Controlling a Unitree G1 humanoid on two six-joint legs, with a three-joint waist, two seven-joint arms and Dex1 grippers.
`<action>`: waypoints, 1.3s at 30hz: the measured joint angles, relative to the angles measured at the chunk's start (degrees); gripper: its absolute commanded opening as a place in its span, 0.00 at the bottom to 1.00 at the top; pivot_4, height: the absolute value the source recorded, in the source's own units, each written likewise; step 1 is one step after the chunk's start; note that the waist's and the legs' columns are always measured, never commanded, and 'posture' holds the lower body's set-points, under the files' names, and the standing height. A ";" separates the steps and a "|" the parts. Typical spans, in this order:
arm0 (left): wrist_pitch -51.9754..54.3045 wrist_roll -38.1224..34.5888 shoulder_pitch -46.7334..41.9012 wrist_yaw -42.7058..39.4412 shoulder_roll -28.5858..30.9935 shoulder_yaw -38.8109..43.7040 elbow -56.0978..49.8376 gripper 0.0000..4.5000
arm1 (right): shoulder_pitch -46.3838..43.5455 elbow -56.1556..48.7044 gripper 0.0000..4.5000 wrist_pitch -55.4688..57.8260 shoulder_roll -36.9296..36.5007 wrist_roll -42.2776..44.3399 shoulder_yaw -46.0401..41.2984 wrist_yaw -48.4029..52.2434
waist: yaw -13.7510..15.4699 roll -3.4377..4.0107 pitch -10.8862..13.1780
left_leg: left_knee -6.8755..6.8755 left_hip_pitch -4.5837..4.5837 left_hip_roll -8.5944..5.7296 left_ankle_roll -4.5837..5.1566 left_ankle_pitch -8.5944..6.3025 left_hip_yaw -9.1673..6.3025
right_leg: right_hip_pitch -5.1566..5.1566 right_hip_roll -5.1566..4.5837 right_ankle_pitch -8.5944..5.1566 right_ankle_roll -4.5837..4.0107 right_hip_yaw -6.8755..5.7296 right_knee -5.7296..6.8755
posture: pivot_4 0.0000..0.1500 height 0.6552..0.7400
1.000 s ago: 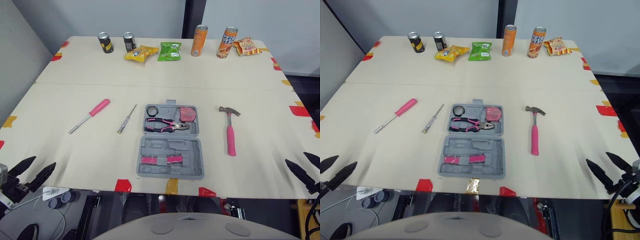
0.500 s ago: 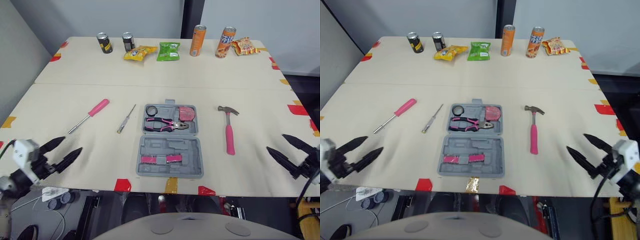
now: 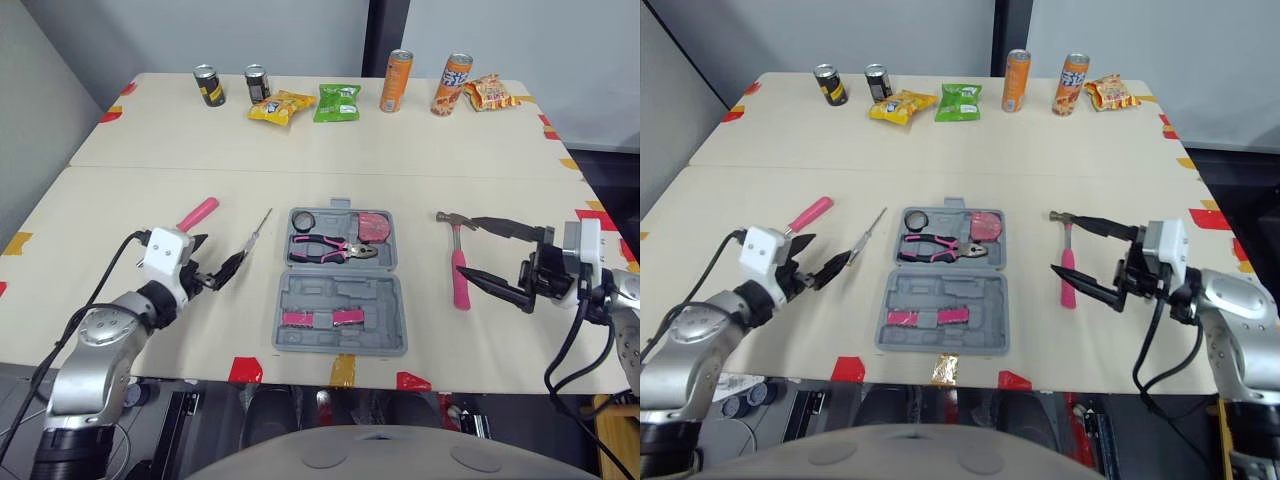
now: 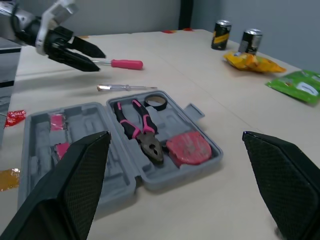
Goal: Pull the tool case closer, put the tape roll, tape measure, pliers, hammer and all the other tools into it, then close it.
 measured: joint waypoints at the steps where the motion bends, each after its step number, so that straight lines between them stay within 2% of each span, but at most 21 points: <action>1: -0.16 0.66 -0.43 1.07 -1.11 -0.86 0.05 1.00 | -0.85 0.01 0.99 0.10 0.05 0.00 0.58 -0.04 | 0.02 -0.01 0.00 | 0.01 -0.01 -0.01 -0.07 0.03 0.00 | 0.00 0.01 0.00 0.01 0.00 0.01 | 1.00 1.00; 8: -5.03 6.56 -4.55 3.44 -5.48 -6.87 9.99 1.00 | -1.97 0.27 0.99 0.53 0.83 -0.39 3.04 -0.20 | 0.55 -0.02 -0.01 | 0.05 -0.03 0.00 -0.17 0.04 -0.02 | 0.00 0.05 0.03 0.05 0.02 0.01 | 1.00 1.00; 14: -9.43 8.97 -7.64 4.96 -8.76 -8.58 16.08 1.00 | -2.03 -4.01 0.99 3.77 0.19 0.71 4.19 0.42 | 0.61 -0.02 -0.01 | 0.07 -0.03 0.00 -0.23 0.04 -0.02 | 0.01 0.07 0.04 0.07 0.05 0.04 | 1.00 1.00; 19: -10.40 10.15 -10.00 5.66 -9.07 -8.70 18.59 1.00 | -4.06 -5.71 0.99 5.17 -0.15 0.75 5.34 -0.06 | 0.57 -0.03 -0.02 | 0.10 -0.02 0.00 -0.28 0.04 -0.02 | 0.02 0.07 0.05 0.09 0.06 0.05 | 1.00 1.00; 22: -10.62 10.28 -10.62 5.65 -9.07 -8.68 19.28 0.82 | -4.45 -5.82 1.00 5.31 -0.15 0.69 5.42 -0.35 | 0.80 -0.03 -0.02 | 0.10 -0.04 0.00 -0.36 0.04 -0.02 | 0.02 0.07 0.05 0.09 0.06 0.03 | 1.00 1.00; 32: -10.36 9.97 -9.81 5.68 -9.17 -8.38 19.58 0.03 | -4.45 -6.07 1.00 5.31 -0.15 0.58 5.77 -0.35 | 1.00 -0.04 -0.02 | 0.11 -0.04 0.00 -0.40 0.03 -0.02 | 0.02 0.07 0.06 0.11 0.07 0.02 | 1.00 1.00; 39: -8.71 9.43 -10.51 5.67 -9.15 -7.59 19.58 0.03 | -4.50 -6.81 1.00 5.31 -0.14 0.58 6.19 -0.38 | 1.01 -0.04 -0.02 | 0.11 -0.04 0.01 -0.41 0.03 -0.02 | 0.02 0.07 0.06 0.11 0.07 0.02 | 1.00 1.00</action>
